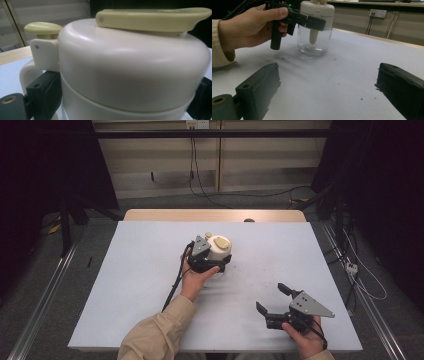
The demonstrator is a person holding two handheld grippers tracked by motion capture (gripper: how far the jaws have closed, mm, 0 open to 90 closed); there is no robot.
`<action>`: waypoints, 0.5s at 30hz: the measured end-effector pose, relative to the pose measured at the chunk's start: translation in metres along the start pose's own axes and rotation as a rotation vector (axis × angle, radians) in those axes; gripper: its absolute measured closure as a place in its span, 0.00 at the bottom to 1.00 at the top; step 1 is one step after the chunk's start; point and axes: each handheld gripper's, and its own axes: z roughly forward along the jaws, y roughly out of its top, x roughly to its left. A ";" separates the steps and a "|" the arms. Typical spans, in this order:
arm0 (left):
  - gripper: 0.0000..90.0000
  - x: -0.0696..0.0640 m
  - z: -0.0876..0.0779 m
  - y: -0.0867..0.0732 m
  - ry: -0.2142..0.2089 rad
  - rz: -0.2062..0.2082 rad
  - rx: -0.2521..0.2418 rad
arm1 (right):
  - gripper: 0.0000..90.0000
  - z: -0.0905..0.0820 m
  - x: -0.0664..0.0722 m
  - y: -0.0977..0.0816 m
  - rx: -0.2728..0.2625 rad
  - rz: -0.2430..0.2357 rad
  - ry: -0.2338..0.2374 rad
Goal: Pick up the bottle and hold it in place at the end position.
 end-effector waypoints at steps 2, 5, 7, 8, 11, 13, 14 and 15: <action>0.07 0.001 0.001 -0.002 0.002 -0.003 0.004 | 0.05 0.000 0.000 0.000 0.001 -0.001 0.002; 0.07 0.001 0.002 -0.004 0.005 -0.018 0.002 | 0.05 0.001 0.000 0.000 0.000 -0.002 0.001; 0.07 0.002 0.002 -0.004 0.004 -0.014 0.000 | 0.05 0.002 0.000 0.001 0.004 0.008 0.009; 0.07 0.003 0.002 -0.004 0.004 -0.011 0.000 | 0.05 0.002 0.000 0.001 0.004 0.008 0.009; 0.07 0.002 0.002 -0.005 0.003 -0.002 -0.004 | 0.05 0.004 0.001 0.002 0.004 0.009 0.016; 0.07 0.002 0.001 -0.006 0.000 -0.002 -0.009 | 0.05 0.005 0.001 0.002 0.007 0.007 0.020; 0.07 0.002 0.001 -0.007 0.001 -0.005 -0.009 | 0.05 0.006 0.001 0.003 0.004 0.009 0.022; 0.07 0.003 0.000 -0.007 0.000 -0.010 -0.014 | 0.05 0.006 0.001 0.003 0.004 0.009 0.022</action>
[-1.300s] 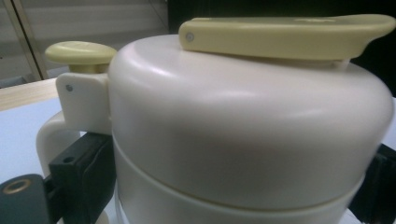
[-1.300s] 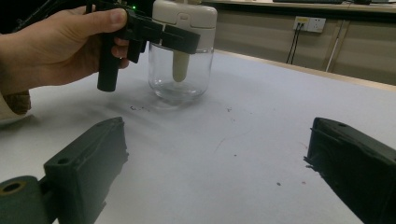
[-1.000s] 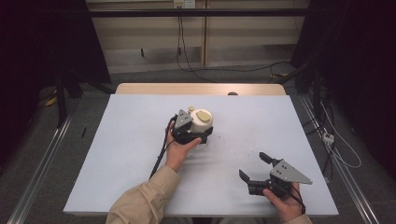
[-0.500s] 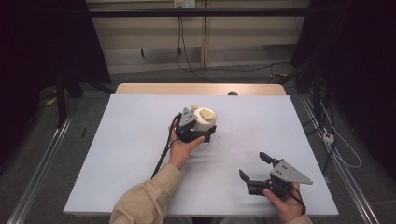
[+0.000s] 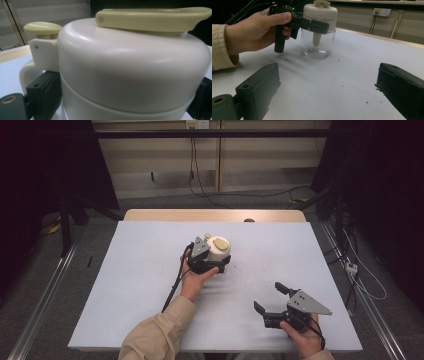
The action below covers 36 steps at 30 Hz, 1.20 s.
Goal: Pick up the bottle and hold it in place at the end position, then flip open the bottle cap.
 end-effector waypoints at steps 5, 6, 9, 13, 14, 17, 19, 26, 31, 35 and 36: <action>0.07 0.002 -0.001 -0.001 -0.008 0.002 -0.002 | 0.05 0.002 -0.001 0.001 -0.003 0.011 -0.003; 0.07 0.002 -0.002 -0.001 -0.008 0.003 -0.003 | 0.05 0.002 -0.001 0.001 -0.002 0.009 -0.001; 0.07 0.002 -0.002 -0.002 -0.011 0.001 -0.002 | 0.05 0.004 -0.001 0.002 0.002 0.008 -0.002; 0.07 0.002 -0.003 -0.003 -0.012 -0.007 -0.003 | 0.05 0.006 0.000 0.002 -0.001 0.016 -0.001; 0.07 0.002 -0.003 -0.004 -0.014 -0.003 -0.007 | 0.05 0.006 0.000 0.002 -0.001 0.016 -0.001; 0.07 0.003 -0.005 -0.005 -0.016 -0.011 -0.007 | 0.05 0.007 -0.001 0.003 0.001 0.017 -0.005; 0.07 0.003 -0.005 -0.005 -0.018 -0.013 -0.007 | 0.05 0.008 -0.002 0.003 0.000 0.015 -0.007; 0.07 0.004 -0.006 -0.006 -0.019 -0.012 -0.008 | 0.05 0.012 -0.003 0.007 0.009 0.018 -0.031; 0.07 0.004 -0.006 -0.006 -0.019 -0.010 -0.007 | 0.06 0.018 -0.006 0.013 0.021 0.020 -0.069; 0.07 0.004 -0.006 -0.006 -0.018 -0.008 -0.007 | 0.07 0.021 -0.009 0.018 0.039 0.030 -0.089; 0.07 0.004 -0.006 -0.006 -0.018 -0.009 -0.008 | 0.07 0.023 -0.010 0.018 0.047 0.034 -0.085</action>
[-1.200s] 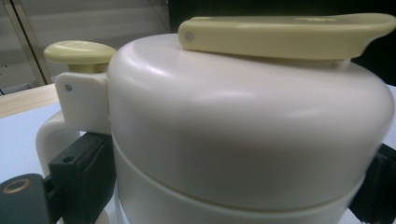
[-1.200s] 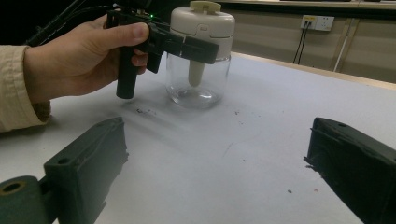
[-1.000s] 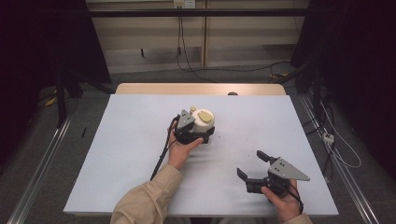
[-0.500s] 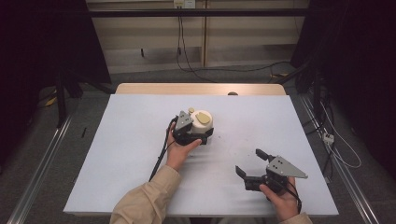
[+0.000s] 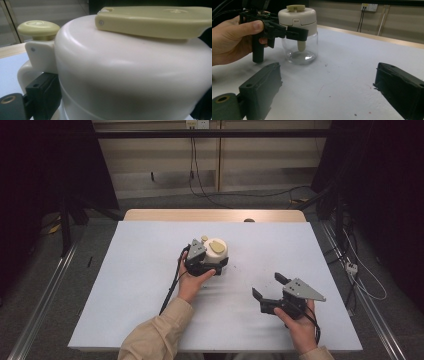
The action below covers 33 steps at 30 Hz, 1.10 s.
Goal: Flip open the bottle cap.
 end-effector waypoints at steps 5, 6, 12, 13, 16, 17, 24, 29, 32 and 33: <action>0.07 0.000 0.000 0.000 0.002 0.000 0.000 | 0.08 0.013 0.003 0.008 0.027 0.016 0.006; 0.07 0.000 0.000 0.000 0.002 0.000 0.002 | 0.08 0.013 0.003 0.008 0.027 0.016 0.006; 0.07 0.000 0.000 0.000 0.002 -0.001 0.003 | 0.15 0.029 0.009 0.022 0.035 0.055 0.009; 0.07 0.000 0.000 0.000 0.003 0.000 0.004 | 0.16 0.031 0.010 0.024 0.035 0.059 0.009; 0.07 0.000 0.000 0.000 0.004 0.000 0.003 | 0.25 0.038 0.013 0.028 0.039 0.068 0.021; 0.07 0.000 0.000 0.000 0.002 0.002 0.003 | 0.26 0.040 0.014 0.029 0.039 0.067 0.027; 0.07 -0.001 0.000 0.000 0.005 0.001 0.004 | 0.39 0.047 0.017 0.036 0.028 0.065 0.048; 0.07 -0.001 0.000 0.000 0.008 0.003 0.005 | 0.49 0.052 0.017 0.039 0.030 0.056 0.070; 0.07 -0.001 0.000 0.000 0.009 0.003 0.004 | 0.55 0.056 0.017 0.042 0.036 0.046 0.078; 0.07 -0.001 0.000 0.000 0.009 0.003 0.005 | 0.58 0.058 0.017 0.043 0.038 0.045 0.083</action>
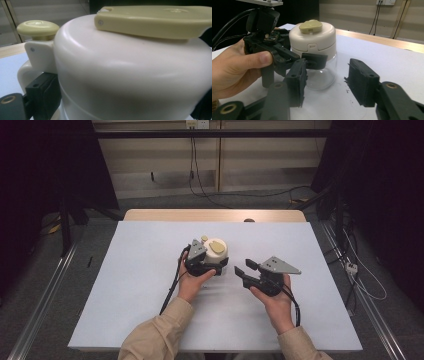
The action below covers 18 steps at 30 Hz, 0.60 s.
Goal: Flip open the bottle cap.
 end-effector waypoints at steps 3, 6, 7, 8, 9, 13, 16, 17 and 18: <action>0.07 0.000 0.000 0.000 0.001 0.000 0.000 | 0.66 0.004 0.002 0.003 0.006 -0.021 -0.001; 0.07 0.000 0.000 0.000 0.002 0.000 0.000 | 0.74 0.009 0.003 0.006 0.026 -0.019 -0.005; 0.07 0.000 0.000 0.000 0.002 0.001 0.000 | 0.74 0.009 0.003 0.006 0.026 -0.019 -0.005; 0.07 0.000 0.000 0.000 0.002 0.001 0.000 | 0.76 0.011 0.003 0.006 0.033 -0.017 0.000; 0.07 0.000 0.000 0.000 0.002 0.000 0.000 | 0.78 0.013 0.003 0.007 0.037 -0.011 0.009; 0.07 -0.001 0.000 0.000 0.003 0.001 0.001 | 0.87 0.018 0.003 0.010 0.068 -0.001 0.028; 0.07 -0.001 0.000 0.000 0.002 -0.005 -0.001 | 0.93 0.022 0.005 0.013 0.076 -0.003 0.050; 0.07 -0.001 0.000 0.000 0.002 -0.004 -0.001 | 0.95 0.022 0.006 0.015 0.077 -0.007 0.049; 0.07 -0.001 0.000 0.000 0.001 -0.002 -0.001 | 0.97 0.023 0.007 0.016 0.080 -0.006 0.056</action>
